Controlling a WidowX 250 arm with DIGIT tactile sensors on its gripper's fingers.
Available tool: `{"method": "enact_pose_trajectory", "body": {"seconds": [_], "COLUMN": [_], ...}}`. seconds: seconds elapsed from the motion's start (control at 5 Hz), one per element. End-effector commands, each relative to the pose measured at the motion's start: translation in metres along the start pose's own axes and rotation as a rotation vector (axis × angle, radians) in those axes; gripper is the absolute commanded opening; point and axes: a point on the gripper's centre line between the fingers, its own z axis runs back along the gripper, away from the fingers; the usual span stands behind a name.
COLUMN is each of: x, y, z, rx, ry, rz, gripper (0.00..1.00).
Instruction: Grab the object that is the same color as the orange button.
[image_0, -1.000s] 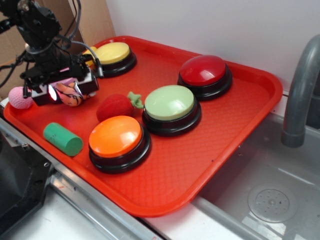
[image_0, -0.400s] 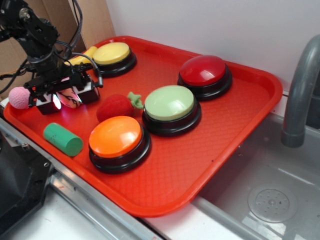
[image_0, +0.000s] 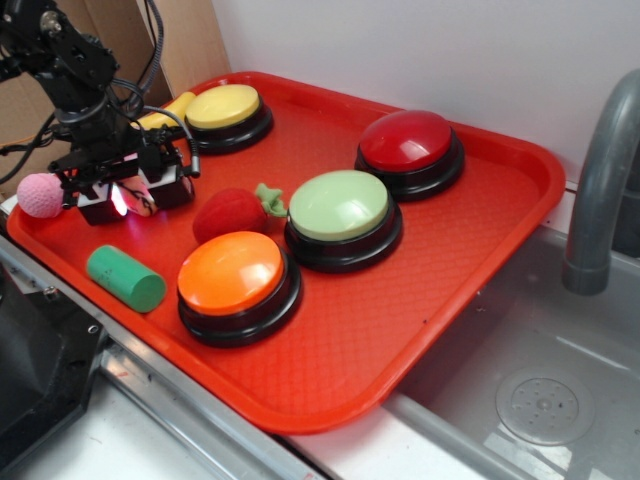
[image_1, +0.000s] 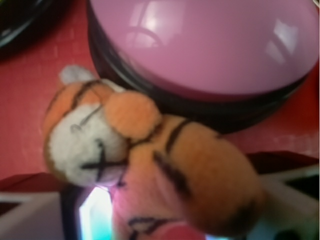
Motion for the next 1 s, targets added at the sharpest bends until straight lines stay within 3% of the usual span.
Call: {"method": "enact_pose_trajectory", "body": {"seconds": [0.0,0.4,0.6,0.8], "x": [0.014,0.01,0.002,0.001], "y": [-0.029,-0.047,-0.048,-0.041], "z": [0.075,0.13,0.154,0.165], "rx": [0.014,-0.069,-0.108,-0.082], "ry": [0.041,0.097,0.064,0.08], "rz": [-0.369,-0.558,-0.583,-0.553], "gripper": [0.0,0.0,0.0,0.0]}}
